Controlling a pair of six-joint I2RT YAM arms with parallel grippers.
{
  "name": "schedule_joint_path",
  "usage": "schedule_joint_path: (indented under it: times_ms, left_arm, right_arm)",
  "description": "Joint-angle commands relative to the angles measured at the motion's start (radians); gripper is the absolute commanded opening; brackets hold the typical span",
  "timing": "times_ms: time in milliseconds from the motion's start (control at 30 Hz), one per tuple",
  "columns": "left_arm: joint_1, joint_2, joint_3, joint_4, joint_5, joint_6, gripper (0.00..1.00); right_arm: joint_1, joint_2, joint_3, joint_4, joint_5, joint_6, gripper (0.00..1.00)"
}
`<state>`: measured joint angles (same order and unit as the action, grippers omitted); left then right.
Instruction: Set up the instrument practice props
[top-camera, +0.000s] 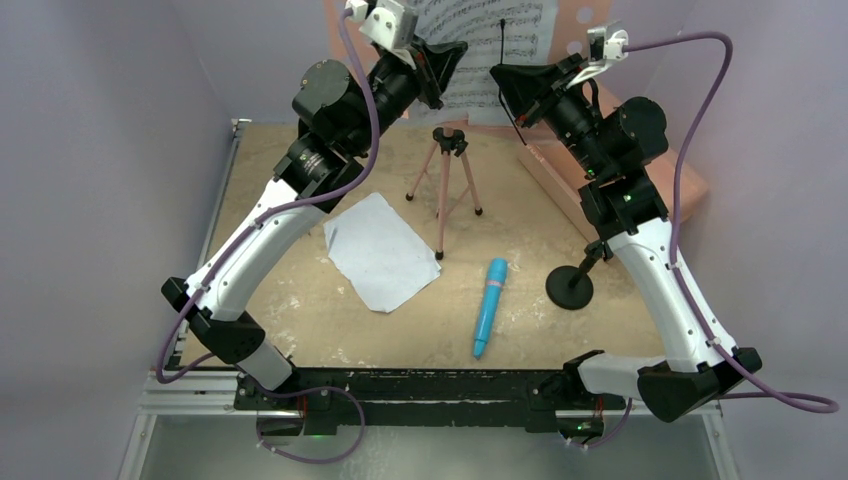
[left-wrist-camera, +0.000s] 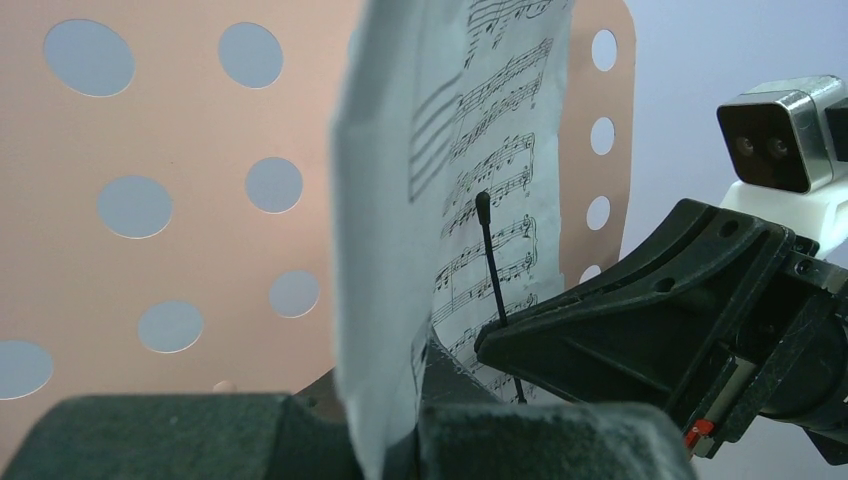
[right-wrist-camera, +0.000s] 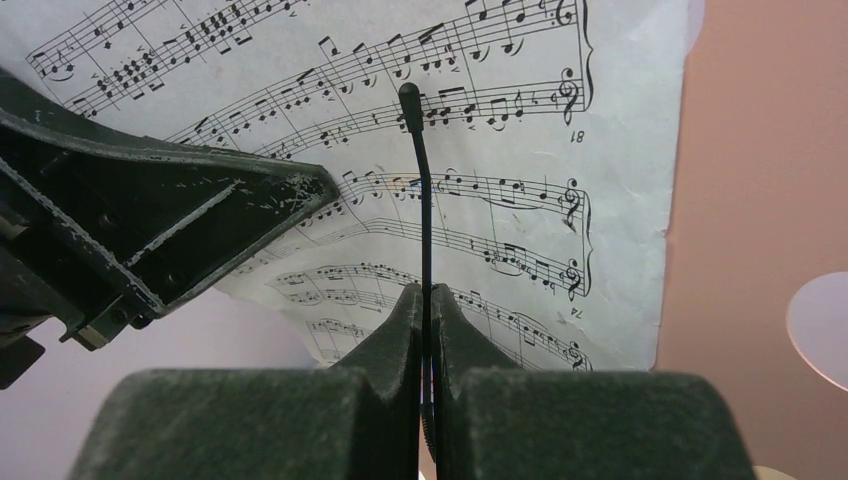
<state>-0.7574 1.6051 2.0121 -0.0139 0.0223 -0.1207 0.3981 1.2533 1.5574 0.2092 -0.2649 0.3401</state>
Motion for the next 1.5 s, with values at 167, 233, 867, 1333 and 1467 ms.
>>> schedule_joint_path:
  times_ms: [167, 233, 867, 1333, 1467]
  left_arm:
    - [0.010, -0.016, 0.023, 0.023, -0.059, -0.038, 0.22]
    - [0.011, -0.024, 0.019, 0.024, -0.081, -0.043, 0.31]
    - [0.019, -0.112, -0.050, 0.052, -0.216, -0.058, 0.33]
    - [0.023, -0.061, -0.023, 0.068, -0.154, -0.111, 0.09]
    - [0.022, -0.042, -0.007, 0.074, -0.132, -0.135, 0.05]
  right_arm:
    - [0.002, -0.031, 0.036, 0.081, -0.031, 0.007, 0.00]
    - [0.002, -0.031, 0.036, 0.081, -0.031, 0.007, 0.00]
    - [0.002, -0.033, 0.033, 0.078, -0.034, 0.020, 0.00]
    - [0.003, -0.035, 0.047, 0.093, -0.040, 0.030, 0.00]
    - [0.002, -0.037, 0.052, 0.093, -0.039, 0.030, 0.00]
